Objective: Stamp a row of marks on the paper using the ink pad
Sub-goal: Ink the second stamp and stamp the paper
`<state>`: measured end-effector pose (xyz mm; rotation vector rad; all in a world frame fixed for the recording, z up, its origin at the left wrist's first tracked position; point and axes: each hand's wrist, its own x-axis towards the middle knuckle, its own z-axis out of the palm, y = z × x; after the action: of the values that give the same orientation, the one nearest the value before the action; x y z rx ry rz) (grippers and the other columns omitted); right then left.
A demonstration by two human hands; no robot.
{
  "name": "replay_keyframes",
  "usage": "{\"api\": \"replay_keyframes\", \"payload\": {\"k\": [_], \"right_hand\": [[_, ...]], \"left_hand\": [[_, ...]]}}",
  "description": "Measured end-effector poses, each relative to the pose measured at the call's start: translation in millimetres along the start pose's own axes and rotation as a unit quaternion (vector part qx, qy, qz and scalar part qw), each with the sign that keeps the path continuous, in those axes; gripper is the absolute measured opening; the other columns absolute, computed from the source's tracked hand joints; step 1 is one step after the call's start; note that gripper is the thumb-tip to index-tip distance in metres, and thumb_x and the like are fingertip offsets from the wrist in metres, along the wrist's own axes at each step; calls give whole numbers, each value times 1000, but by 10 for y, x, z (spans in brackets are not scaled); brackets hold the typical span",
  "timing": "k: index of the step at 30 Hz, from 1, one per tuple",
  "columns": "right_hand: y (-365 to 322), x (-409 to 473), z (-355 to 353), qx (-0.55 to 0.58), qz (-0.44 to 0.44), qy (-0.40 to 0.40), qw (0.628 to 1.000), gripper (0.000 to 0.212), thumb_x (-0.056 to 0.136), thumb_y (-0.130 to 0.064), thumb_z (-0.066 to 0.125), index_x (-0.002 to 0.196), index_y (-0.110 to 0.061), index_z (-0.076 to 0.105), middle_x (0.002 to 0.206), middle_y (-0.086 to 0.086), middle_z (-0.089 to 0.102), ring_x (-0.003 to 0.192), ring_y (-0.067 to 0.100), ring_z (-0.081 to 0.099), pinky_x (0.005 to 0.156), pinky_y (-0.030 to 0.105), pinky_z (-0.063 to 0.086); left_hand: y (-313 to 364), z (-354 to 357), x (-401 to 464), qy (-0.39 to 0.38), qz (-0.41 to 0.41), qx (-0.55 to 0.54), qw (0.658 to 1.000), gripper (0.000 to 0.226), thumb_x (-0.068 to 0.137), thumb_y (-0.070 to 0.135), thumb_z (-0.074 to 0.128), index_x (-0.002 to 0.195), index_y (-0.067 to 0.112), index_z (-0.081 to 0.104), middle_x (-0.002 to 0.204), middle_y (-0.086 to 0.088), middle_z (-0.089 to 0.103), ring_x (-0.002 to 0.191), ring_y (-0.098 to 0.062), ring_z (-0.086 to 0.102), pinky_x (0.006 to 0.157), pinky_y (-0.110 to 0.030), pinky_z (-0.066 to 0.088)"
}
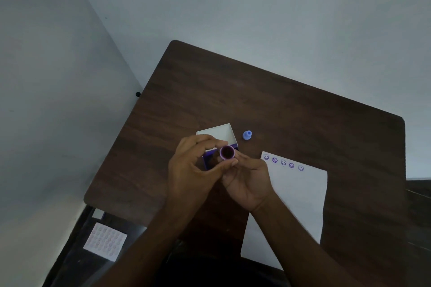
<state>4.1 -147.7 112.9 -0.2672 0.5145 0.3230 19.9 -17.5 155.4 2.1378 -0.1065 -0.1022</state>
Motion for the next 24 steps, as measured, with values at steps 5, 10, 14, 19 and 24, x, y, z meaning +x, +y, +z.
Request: {"api": "replay_keyframes", "payload": {"k": [5, 10, 14, 19, 24], "right_hand": [[-2, -4, -21, 4, 7, 3, 1000, 57, 49, -5, 90, 100, 7, 69, 105, 25, 68, 83, 28, 69, 74, 31, 58], [-35, -13, -76, 0, 20, 0, 1000, 50, 59, -6, 84, 105, 5, 67, 112, 24, 66, 90, 26, 65, 80, 31, 55], [-131, -8, -166, -42, 32, -34, 998, 36, 80, -10, 62, 114, 2, 63, 115, 19, 64, 90, 17, 55, 89, 35, 51], [-403, 42, -278, -357, 33, -7, 934, 28, 86, -18, 62, 110, -5, 67, 102, 15, 68, 85, 22, 60, 76, 30, 54], [-520, 345, -321, -759, -79, 81, 641, 11, 84, -28, 67, 93, -26, 72, 84, -5, 72, 80, 16, 64, 70, 19, 52]], "left_hand": [[54, -3, -12, -6, 1, 14, 1000, 47, 64, 10, 87, 104, -7, 69, 110, -21, 68, 104, -34, 62, 94, -42, 43], [10, 31, 10, -21, 50, 30, 998, 47, 58, 2, 89, 99, -11, 69, 100, -25, 70, 94, -39, 65, 88, -33, 42], [-65, 90, 53, -28, 51, 14, 998, 47, 59, 8, 89, 100, -6, 70, 101, -22, 71, 93, -28, 64, 88, -32, 49], [-401, 253, 86, -57, -17, -12, 998, 50, 67, 21, 85, 111, 4, 67, 115, -14, 67, 103, -22, 59, 96, -22, 39], [-893, 499, 154, -155, -60, 59, 984, 65, 73, 42, 78, 128, 17, 56, 133, -5, 55, 122, -20, 48, 103, -22, 27]]}}
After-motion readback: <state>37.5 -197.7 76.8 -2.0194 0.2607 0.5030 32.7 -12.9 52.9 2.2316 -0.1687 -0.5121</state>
